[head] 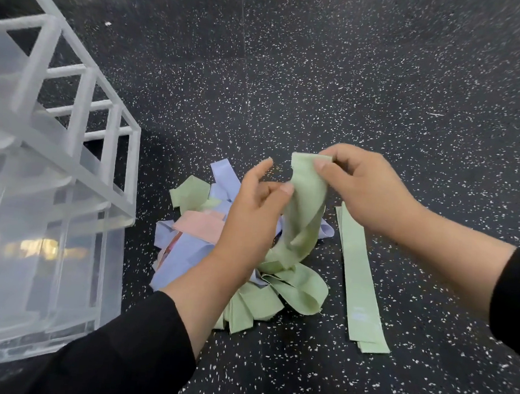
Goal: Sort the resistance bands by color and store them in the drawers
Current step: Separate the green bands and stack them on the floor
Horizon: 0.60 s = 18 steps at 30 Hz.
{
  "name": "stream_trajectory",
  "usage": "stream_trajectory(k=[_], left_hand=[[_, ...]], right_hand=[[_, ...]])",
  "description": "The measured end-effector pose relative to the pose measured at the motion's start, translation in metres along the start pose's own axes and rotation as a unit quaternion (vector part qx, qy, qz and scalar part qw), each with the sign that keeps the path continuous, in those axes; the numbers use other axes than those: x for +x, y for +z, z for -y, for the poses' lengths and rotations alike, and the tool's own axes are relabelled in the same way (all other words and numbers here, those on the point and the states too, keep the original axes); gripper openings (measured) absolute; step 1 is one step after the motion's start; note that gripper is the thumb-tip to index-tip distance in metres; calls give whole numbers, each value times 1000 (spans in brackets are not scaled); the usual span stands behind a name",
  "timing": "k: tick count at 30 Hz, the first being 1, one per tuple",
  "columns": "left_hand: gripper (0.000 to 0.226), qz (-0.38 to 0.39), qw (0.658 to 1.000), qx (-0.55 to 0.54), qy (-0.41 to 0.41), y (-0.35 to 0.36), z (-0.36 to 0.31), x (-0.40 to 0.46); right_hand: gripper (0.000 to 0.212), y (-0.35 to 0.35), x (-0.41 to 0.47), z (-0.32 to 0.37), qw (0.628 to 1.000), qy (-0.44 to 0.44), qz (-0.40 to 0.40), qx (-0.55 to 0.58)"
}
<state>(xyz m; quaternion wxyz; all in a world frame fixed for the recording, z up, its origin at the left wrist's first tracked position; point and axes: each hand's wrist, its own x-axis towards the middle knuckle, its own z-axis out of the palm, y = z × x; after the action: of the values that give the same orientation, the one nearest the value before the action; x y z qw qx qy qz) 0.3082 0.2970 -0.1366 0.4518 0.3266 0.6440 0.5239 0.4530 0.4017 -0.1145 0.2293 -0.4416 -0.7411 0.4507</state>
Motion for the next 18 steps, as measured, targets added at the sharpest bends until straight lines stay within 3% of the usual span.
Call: stream_trajectory(k=[7, 11, 13, 16, 18], left_hand=[[8, 2, 998, 39, 39, 1, -26, 14], [9, -124, 989, 40, 63, 2, -41, 15], [16, -84, 992, 42, 86, 6, -48, 11], [20, 9, 997, -8, 76, 16, -52, 5], [21, -3, 997, -62, 51, 16, -50, 10]], right_hand=[[15, -4, 4, 19, 993, -2, 0, 117], [12, -9, 8, 28, 987, -22, -102, 121], [11, -7, 8, 30, 986, -42, -127, 98], [18, 3, 1, 33, 995, -85, -46, -1], [22, 8, -4, 32, 995, -97, 11, -10]])
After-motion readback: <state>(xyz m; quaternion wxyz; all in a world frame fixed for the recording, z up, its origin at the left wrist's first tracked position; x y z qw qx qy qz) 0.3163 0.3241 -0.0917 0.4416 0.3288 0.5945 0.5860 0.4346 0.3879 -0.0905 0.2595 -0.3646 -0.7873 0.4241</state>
